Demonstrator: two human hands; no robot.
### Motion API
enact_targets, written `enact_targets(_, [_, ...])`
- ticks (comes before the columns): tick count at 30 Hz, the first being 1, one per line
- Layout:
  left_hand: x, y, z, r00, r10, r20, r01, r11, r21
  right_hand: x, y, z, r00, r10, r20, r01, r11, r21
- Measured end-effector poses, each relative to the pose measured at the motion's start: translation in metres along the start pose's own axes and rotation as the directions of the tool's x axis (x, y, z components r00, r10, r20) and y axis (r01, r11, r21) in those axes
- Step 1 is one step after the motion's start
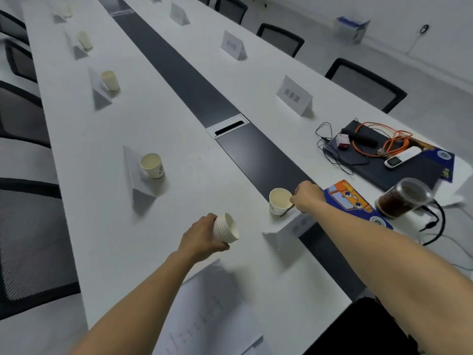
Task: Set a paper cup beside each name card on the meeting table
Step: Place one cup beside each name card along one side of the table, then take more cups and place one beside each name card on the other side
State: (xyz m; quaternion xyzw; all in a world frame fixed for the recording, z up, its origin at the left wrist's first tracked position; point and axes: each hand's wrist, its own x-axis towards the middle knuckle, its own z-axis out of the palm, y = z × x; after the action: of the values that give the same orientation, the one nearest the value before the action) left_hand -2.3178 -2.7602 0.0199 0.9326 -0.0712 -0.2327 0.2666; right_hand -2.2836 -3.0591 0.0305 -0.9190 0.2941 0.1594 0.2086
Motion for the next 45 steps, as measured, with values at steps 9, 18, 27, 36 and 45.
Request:
enact_targets(9, [-0.146, -0.025, -0.01, 0.984, -0.022, -0.175, 0.026, 1.0, 0.017, -0.139, -0.026, 0.012, 0.928, -0.374, -0.01, 0.369, 0.919, -0.142])
enact_targets(18, [-0.34, -0.138, -0.03, 0.903, -0.263, -0.338, 0.248, 0.965, -0.089, -0.312, -0.102, 0.107, 0.702, -0.673, 0.231, 0.711, 0.678, -0.185])
enact_targets(27, [-0.464, -0.258, -0.076, 0.753, -0.435, -0.494, 0.406, 0.898, -0.171, -0.439, -0.239, 0.173, 0.473, -0.825, 0.31, 0.881, 0.438, -0.18])
enact_targets(36, [-0.511, -0.423, -0.179, 0.723, -0.464, -0.512, 0.427, 0.882, -0.198, -0.522, -0.415, 0.265, 0.414, -0.842, 0.345, 0.91, 0.384, -0.155])
enact_targets(45, [-0.478, -0.566, -0.323, 0.732, -0.428, -0.53, 0.401, 0.9, -0.172, -0.54, -0.587, 0.322, 0.439, -0.836, 0.328, 0.898, 0.412, -0.153])
